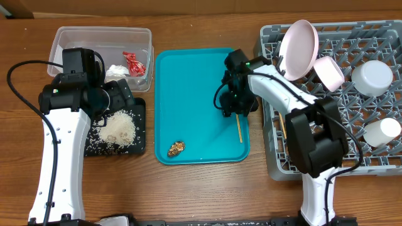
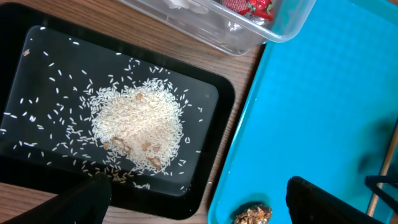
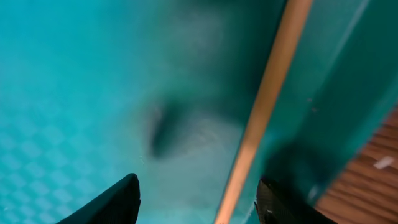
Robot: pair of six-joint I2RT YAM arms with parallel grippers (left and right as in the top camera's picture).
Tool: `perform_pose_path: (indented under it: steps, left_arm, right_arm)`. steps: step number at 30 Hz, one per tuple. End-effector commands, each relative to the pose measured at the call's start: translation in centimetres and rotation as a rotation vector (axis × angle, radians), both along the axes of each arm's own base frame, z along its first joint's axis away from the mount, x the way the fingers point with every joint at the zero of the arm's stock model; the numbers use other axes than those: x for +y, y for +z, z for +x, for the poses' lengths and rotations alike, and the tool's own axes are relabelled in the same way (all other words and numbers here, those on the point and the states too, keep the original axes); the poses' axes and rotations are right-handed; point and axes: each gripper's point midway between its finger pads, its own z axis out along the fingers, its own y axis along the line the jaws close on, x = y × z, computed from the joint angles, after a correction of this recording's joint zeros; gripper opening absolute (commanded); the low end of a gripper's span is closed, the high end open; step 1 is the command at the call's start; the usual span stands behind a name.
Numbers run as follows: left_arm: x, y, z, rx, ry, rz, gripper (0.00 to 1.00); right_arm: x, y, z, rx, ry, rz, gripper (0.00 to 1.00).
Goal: Sort waste into correct bins and load items into the dishwasher
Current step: 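Return the right gripper to the teal tray and grasp the second chopstick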
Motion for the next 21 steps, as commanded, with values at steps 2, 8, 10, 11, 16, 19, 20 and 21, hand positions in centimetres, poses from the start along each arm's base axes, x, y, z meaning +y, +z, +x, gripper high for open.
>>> perform_pose_path:
  steps: [2, 8, 10, 11, 16, 19, 20, 21]
  left_arm:
    - [0.2, 0.1, 0.2, -0.004, 0.007, 0.005, 0.91]
    - [0.2, 0.1, 0.2, -0.004, 0.007, 0.005, 0.92]
    - [0.2, 0.1, 0.2, -0.004, 0.007, 0.005, 0.91]
    - [0.2, 0.1, 0.2, -0.004, 0.007, 0.005, 0.91]
    - [0.2, 0.1, 0.2, -0.003, 0.007, 0.005, 0.91]
    - [0.2, 0.1, 0.1, -0.003, 0.007, 0.005, 0.91]
    - [0.2, 0.1, 0.1, -0.002, 0.007, 0.005, 0.91]
    - [0.2, 0.1, 0.1, 0.000, 0.007, 0.005, 0.91]
  right_arm:
    - [-0.6, -1.6, -1.0, 0.034, -0.007, -0.026, 0.56]
    - [-1.0, -2.3, -2.0, 0.060, -0.006, -0.038, 0.38]
    - [-1.1, -2.6, -2.2, 0.065, -0.006, -0.040, 0.34]
    - [-1.2, -2.7, -2.3, 0.069, -0.006, -0.042, 0.34]
    - [-1.3, -2.8, -2.6, 0.078, -0.006, -0.046, 0.15]
    - [-1.3, -2.8, -2.6, 0.078, -0.007, -0.046, 0.08]
    - [-1.3, -2.8, -2.6, 0.079, -0.007, -0.047, 0.07]
    - [-1.3, -2.8, -2.6, 0.079, -0.007, -0.046, 0.07]
